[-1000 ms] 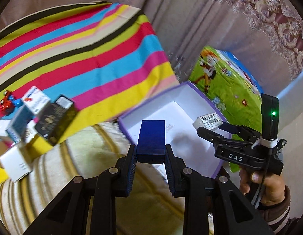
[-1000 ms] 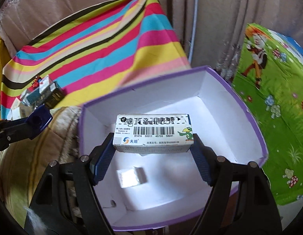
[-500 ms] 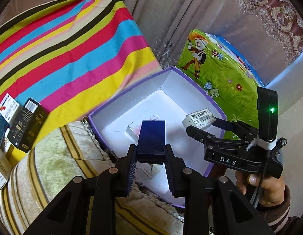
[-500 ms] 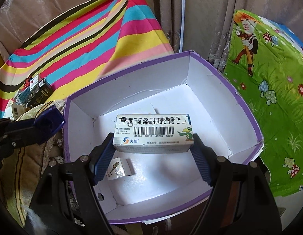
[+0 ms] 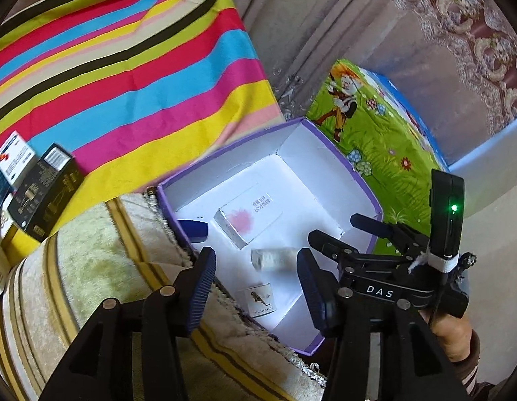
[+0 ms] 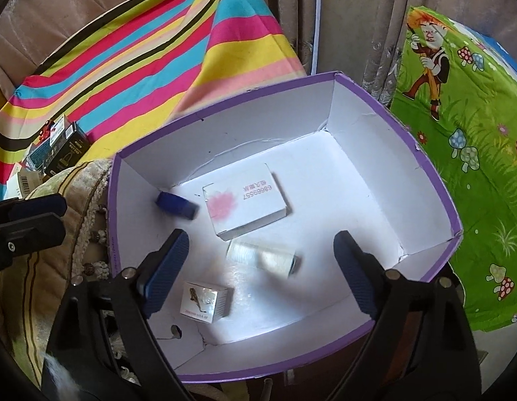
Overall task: Organize rigid objects
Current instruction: 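Drop the blue box and barcode box into the purple-rimmed box, opening both grippers, then grasp the white box with red figure print using the left gripper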
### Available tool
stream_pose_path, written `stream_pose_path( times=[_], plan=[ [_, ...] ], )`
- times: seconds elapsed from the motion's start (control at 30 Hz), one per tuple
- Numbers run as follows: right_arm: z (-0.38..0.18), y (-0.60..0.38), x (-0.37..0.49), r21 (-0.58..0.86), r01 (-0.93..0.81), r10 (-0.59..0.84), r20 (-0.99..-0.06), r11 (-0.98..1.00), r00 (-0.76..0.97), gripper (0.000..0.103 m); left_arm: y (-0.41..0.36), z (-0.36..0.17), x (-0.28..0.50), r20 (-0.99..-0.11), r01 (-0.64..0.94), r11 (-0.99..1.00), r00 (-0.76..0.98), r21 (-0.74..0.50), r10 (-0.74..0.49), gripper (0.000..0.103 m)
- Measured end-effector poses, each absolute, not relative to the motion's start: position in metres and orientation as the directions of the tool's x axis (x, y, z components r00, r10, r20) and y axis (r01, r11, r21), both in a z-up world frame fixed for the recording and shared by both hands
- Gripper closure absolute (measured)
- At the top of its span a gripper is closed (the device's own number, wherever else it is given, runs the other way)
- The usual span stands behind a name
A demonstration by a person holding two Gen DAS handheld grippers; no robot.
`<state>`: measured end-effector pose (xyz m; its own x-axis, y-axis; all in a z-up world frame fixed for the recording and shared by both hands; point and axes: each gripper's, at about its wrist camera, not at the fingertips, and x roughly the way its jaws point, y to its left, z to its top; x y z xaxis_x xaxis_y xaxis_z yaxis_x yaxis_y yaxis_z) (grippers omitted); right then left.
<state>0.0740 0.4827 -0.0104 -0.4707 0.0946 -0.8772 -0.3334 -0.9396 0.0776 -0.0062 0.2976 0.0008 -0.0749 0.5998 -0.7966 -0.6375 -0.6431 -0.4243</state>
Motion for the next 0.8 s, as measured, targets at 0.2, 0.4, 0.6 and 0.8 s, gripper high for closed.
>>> stream_pose_path(
  times=[0.2, 0.4, 0.6, 0.8],
  plan=[
    [-0.009, 0.473, 0.068, 0.088, -0.303, 0.071, -0.877, -0.949, -0.476, 0.013, 0.261, 0.013, -0.012, -0.796, -0.561, -0.735, -0.207, -0.380, 0.569, 0.046],
    [-0.011, 0.461, 0.062, 0.106, -0.273, 0.040, -0.877, -0.956, -0.479, 0.013, 0.216, 0.023, -0.017, -0.789, -0.469, -0.820, -0.341, -0.329, 0.512, 0.042],
    [-0.008, 0.455, 0.060, 0.121, -0.261, 0.025, -0.869, -0.958, -0.495, 0.013, 0.157, 0.022, -0.033, -0.805, -0.261, -0.918, -0.448, -0.298, 0.388, 0.040],
    [-0.011, 0.452, 0.057, 0.135, -0.254, 0.008, -0.869, -0.958, -0.495, 0.013, 0.127, 0.003, -0.052, -0.854, -0.111, -0.952, -0.420, -0.286, 0.306, 0.036]
  ],
)
